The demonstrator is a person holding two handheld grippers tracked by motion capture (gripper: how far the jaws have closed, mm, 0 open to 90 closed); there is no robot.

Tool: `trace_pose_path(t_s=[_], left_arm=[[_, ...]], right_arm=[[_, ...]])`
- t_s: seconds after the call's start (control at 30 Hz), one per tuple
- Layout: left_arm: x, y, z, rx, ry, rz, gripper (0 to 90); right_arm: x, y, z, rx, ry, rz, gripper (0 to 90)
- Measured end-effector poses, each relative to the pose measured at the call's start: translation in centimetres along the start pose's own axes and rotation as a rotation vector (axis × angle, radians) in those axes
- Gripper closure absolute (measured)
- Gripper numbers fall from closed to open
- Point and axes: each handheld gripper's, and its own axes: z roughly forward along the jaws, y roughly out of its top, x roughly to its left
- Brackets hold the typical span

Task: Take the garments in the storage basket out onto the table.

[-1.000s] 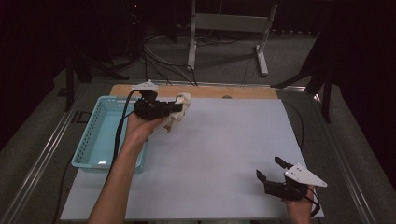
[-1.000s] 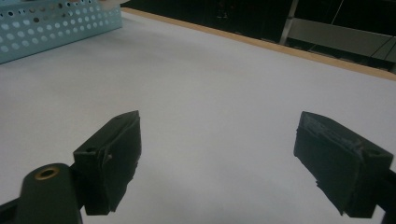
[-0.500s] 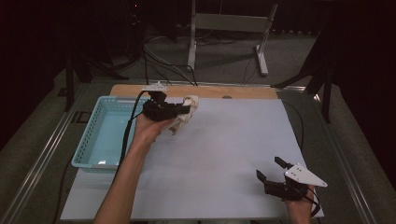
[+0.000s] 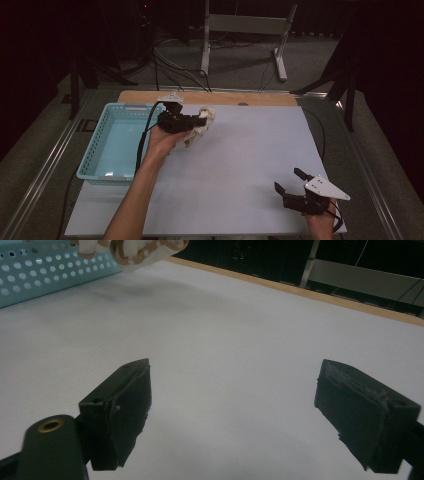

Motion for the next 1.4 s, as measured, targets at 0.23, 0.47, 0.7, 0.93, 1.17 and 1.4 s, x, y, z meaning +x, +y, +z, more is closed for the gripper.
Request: trace_pose_path(t_s=[0.23, 0.47, 0.7, 0.93, 1.17, 1.4], left_arm=[[0.1, -0.4, 0.6, 0.006, -0.008, -0.008, 78.4], [0.1, -0.8, 1.3, 0.011, -0.013, -0.018, 78.4], [-0.1, -0.9, 1.9, 0.013, -0.018, -0.021, 78.4], [-0.2, -1.0, 2.4, 0.016, -0.025, -0.025, 78.3], [-0.4, -1.1, 3.1, 0.021, -0.035, -0.029, 78.3], [-0.8, -1.0, 3.8, 0.023, -0.043, -0.029, 78.3]], right_arm=[[0.0, 0.0, 0.0, -0.001, 0.000, 0.002, 15.3], [0.0, 0.0, -0.1, -0.003, -0.002, 0.001, 15.2], [-0.1, 0.0, -0.1, -0.002, -0.001, 0.000, 15.3], [-0.1, 0.0, -0.1, -0.001, 0.000, 0.001, 15.3], [0.0, 0.0, -0.1, 0.000, 0.003, -0.001, 15.4], [0.0, 0.0, -0.1, -0.001, 0.004, -0.002, 15.4]])
